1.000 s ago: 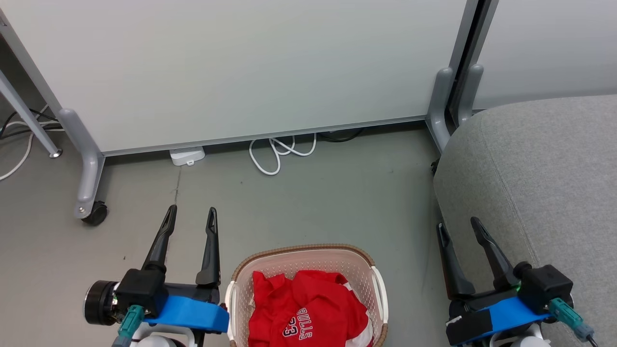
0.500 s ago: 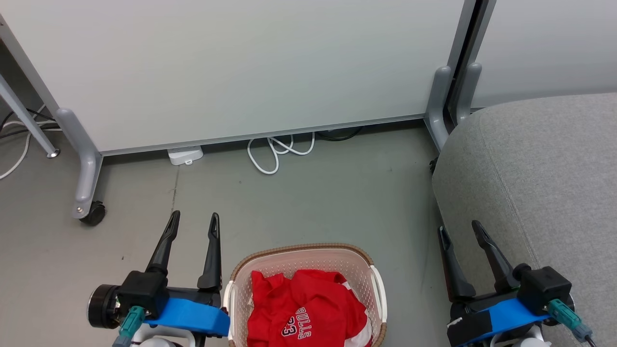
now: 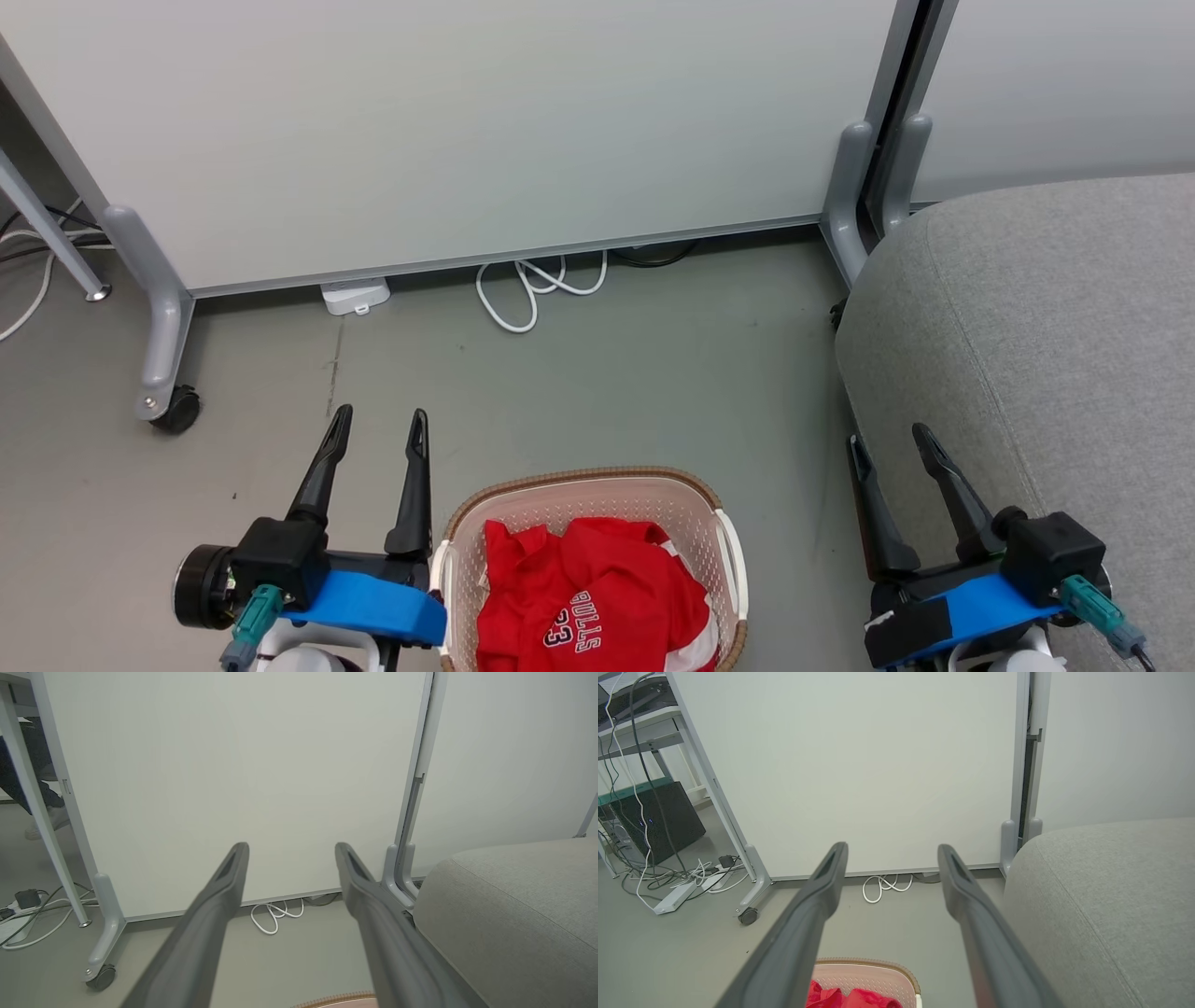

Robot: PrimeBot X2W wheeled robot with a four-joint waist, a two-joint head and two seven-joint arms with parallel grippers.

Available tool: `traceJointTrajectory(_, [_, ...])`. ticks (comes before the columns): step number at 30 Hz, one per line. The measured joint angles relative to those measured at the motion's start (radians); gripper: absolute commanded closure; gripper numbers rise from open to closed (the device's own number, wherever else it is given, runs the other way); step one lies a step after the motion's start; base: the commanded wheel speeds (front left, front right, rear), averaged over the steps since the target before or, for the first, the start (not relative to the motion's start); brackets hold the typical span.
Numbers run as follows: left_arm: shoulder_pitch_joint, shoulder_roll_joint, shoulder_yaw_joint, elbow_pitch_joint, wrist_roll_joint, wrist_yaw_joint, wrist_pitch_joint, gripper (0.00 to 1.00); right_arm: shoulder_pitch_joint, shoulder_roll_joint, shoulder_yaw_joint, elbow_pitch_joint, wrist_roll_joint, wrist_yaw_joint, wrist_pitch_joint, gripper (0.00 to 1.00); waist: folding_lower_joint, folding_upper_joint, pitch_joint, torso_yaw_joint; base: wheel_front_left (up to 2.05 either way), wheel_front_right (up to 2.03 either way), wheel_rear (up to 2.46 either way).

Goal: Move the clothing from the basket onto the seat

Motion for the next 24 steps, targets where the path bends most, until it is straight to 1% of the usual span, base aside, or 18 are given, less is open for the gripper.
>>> traceJointTrajectory(9, [-0.081,0.002,-0.035,0.065,0.022,-0.014,0.000,0.00,-0.023,0.000,-0.007,-0.017,0.000,0.000,0.000,0.00,0.0000,0.0000,0.041,-0.023,0.00,0.00,0.00])
traceJointTrajectory(13, [-0.141,0.018,-0.067,0.119,0.015,-0.016,0.000,0.00,-0.046,0.000,-0.003,-0.027,0.000,0.000,0.000,0.00,0.0001,0.0000,0.074,-0.043,0.00,0.00,0.00])
traceJointTrajectory(19, [-0.252,0.071,-0.175,0.227,-0.051,-0.019,0.000,0.00,-0.078,0.000,0.007,-0.047,0.000,0.000,0.000,0.00,0.0000,0.0000,0.139,-0.083,0.00,0.00,0.00])
traceJointTrajectory(24, [-0.352,0.113,-0.291,0.330,-0.095,-0.019,0.000,0.00,-0.112,-0.001,0.016,-0.068,0.007,0.000,0.000,0.00,0.0001,0.0000,0.200,-0.119,0.00,0.00,0.00])
